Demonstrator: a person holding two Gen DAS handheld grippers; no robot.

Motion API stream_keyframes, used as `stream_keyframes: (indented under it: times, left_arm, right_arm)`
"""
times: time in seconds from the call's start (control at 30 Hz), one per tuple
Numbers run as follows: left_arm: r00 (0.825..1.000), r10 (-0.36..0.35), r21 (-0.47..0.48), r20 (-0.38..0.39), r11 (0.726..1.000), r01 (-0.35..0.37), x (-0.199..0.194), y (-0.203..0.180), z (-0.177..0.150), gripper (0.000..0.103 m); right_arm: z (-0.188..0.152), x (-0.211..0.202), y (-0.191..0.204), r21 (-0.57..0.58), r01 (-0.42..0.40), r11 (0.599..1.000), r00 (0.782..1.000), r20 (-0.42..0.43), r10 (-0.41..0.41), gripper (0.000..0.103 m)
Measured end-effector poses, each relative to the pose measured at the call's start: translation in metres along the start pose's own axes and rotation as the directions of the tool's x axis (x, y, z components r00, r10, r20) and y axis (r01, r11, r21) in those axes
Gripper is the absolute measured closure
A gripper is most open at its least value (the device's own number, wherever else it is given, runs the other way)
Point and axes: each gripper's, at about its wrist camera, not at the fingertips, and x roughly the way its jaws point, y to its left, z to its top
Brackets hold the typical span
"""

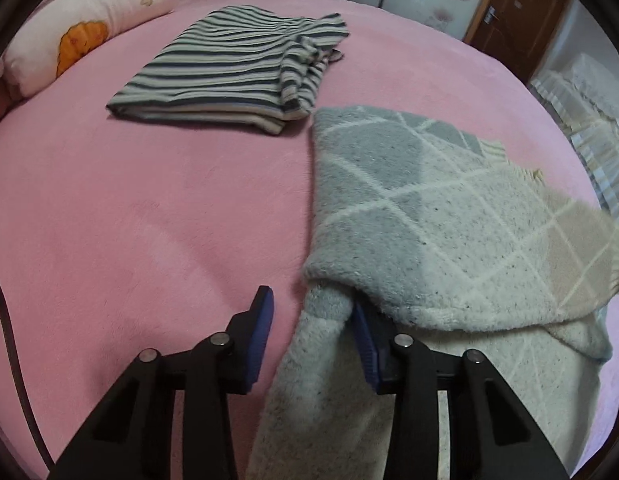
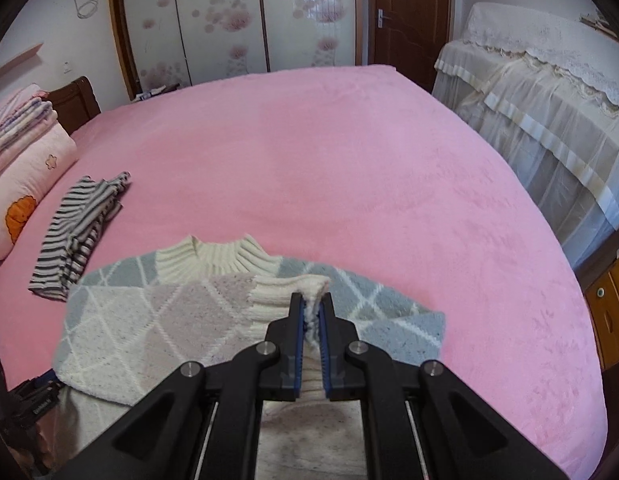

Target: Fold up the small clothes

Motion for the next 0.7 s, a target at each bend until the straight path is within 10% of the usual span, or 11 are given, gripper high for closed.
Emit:
stream_keyframes:
  times: [0.4, 0.7]
  left_arm:
    - [1.000, -0.007, 0.002, -0.021, 1.000, 0.007, 0.000, 0.011, -0.010, 0.070]
    - [0.995, -0.008, 0.053, 0.102, 0.999, 0.003, -0.054, 0.007, 0.003, 0.069]
  right_arm:
    - [-0.034, 0.069, -0.037, 0.108, -0.004, 0.994, 0.981, -0.194, 0.025, 0.095]
    - [-0.038, 0.034, -0.082, 0.280, -0.172, 0.944, 0.968, -0.130, 0.215, 0.058]
